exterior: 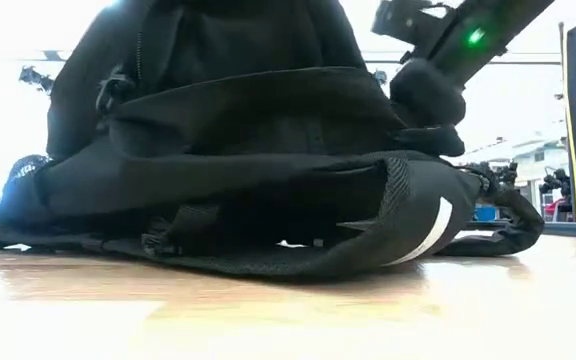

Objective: Unpack backpack
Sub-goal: Open the backpack

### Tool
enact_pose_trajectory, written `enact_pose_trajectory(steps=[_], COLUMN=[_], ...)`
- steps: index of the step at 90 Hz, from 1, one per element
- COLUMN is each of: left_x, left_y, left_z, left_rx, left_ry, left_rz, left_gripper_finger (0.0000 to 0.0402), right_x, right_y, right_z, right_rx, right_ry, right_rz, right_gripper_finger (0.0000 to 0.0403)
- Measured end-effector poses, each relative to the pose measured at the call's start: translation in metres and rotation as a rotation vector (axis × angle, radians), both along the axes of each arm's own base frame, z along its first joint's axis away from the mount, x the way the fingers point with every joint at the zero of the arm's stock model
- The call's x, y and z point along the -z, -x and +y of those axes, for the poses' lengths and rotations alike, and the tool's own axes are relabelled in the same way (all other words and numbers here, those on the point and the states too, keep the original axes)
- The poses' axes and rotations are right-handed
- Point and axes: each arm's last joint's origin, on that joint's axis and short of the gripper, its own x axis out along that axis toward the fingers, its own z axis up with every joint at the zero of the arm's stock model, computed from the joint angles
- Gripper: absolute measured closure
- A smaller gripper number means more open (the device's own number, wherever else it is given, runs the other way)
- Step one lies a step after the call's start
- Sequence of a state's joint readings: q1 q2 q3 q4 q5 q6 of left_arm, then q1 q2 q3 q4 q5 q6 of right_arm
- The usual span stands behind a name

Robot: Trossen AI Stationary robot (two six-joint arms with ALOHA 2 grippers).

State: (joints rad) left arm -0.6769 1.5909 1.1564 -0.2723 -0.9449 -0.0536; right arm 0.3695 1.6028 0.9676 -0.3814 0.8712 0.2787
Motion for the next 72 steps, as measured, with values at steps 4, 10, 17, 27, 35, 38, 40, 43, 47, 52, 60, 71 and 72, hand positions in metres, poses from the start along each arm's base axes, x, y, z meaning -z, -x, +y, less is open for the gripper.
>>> enact_pose_trajectory(steps=[4, 10, 17, 27, 35, 38, 40, 43, 47, 52, 60, 71, 72], left_x=[0.000, 0.000, 0.001, 0.001, 0.002, 0.002, 0.002, 0.002, 0.002, 0.002, 0.003, 0.003, 0.003], left_y=[0.000, 0.000, 0.001, 0.002, 0.003, 0.003, 0.003, 0.003, 0.003, 0.003, 0.003, 0.003, 0.003], left_z=[0.000, 0.000, -0.001, -0.003, -0.004, -0.005, -0.005, -0.005, -0.005, -0.006, -0.006, -0.007, -0.007], left_rx=[0.005, 0.012, 0.016, 0.034, 0.049, 0.052, 0.055, 0.060, 0.064, 0.076, 0.094, 0.110, 0.113], left_ry=[0.004, 0.007, 0.005, 0.012, 0.026, 0.029, 0.032, 0.035, 0.038, 0.048, 0.062, 0.070, 0.070], left_rz=[0.002, 0.006, 0.010, 0.021, 0.027, 0.028, 0.030, 0.032, 0.035, 0.043, 0.053, 0.062, 0.064], left_gripper_finger=[0.0401, 0.0401, 0.0401, 0.0401, 0.0401, 0.0401, 0.0401, 0.0401, 0.0401, 0.0401, 0.0401, 0.0401, 0.0401], right_x=[0.000, 0.001, 0.001, -0.001, -0.007, -0.010, -0.012, -0.015, -0.020, -0.026, -0.034, -0.040, -0.040], right_y=[0.000, 0.001, 0.004, 0.008, 0.011, 0.013, 0.014, 0.015, 0.018, 0.021, 0.024, 0.027, 0.027], right_z=[-0.005, -0.010, -0.013, -0.015, -0.013, -0.012, -0.011, -0.011, -0.011, -0.011, -0.012, -0.013, -0.013], right_rx=[0.020, 0.049, 0.079, 0.100, 0.097, 0.096, 0.096, 0.099, 0.104, 0.111, 0.117, 0.117, 0.117], right_ry=[0.013, 0.048, 0.084, 0.093, 0.089, 0.090, 0.093, 0.100, 0.115, 0.123, 0.118, 0.108, 0.108], right_rz=[0.011, 0.030, 0.046, 0.045, 0.024, 0.016, 0.009, -0.004, -0.022, -0.049, -0.081, -0.099, -0.099], right_gripper_finger=[0.0173, 0.0174, 0.0187, 0.0212, 0.0232, 0.0238, 0.0242, 0.0247, 0.0252, 0.0258, 0.0263, 0.0266, 0.0266])
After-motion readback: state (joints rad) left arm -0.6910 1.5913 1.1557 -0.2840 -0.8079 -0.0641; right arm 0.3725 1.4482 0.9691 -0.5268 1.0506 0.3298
